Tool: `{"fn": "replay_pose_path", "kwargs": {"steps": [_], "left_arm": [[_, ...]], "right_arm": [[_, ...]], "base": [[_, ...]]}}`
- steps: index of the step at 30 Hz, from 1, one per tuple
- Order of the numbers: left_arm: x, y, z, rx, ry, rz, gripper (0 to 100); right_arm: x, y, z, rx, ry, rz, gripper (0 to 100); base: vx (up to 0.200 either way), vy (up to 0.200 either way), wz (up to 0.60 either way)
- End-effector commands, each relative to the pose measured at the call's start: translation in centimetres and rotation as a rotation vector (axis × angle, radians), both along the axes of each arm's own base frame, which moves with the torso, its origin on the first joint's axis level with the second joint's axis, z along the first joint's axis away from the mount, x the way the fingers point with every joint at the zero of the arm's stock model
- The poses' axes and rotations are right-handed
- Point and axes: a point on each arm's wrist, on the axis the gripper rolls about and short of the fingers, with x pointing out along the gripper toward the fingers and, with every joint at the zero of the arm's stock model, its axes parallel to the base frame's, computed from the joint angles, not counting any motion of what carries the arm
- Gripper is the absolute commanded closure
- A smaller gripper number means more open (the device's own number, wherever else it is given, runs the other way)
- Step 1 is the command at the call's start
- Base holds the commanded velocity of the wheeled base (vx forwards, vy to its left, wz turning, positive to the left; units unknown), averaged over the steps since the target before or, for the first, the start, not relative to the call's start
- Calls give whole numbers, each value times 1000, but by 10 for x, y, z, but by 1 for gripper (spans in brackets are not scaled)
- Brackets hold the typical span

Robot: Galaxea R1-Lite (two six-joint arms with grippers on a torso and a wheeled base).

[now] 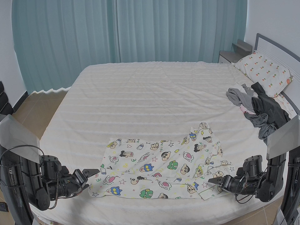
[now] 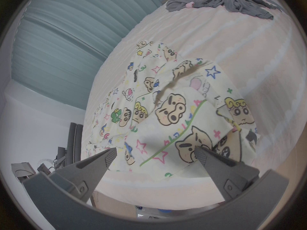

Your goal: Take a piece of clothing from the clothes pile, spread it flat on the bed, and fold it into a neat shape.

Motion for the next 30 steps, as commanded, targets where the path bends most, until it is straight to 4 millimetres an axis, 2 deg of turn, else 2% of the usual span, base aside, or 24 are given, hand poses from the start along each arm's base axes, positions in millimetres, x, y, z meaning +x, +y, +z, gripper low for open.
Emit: {"fn": "replay_pose_path", "kwargs": {"steps": [1,8,12,17,20,25,30], "left_arm": [[1,0,2,-2,-17,0,0],[1,0,2,-2,-17,0,0],[0,0,2,-2,-16,2,0],[0,0,2,-1,-16,2,0],[0,0,2,-1,-16,2,0],[0,0,2,-2,-17,0,0],[0,0,2,-4,-18,4,0]], "right_arm": [[1,-1,-13,-38,27,-13,0],[1,0,-14,-84,0,7,0],[-3,0,3,-53,-72,8,0],[-17,11,23,-9,-143,60,0],[-19,16,27,-1,-167,86,0],[-16,47,37,38,-253,201,0],[1,80,27,26,-225,269,0]], "base": [[0,0,0],[0,0,0],[0,0,0],[0,0,0],[0,0,0],[0,0,0],[0,0,0]]}}
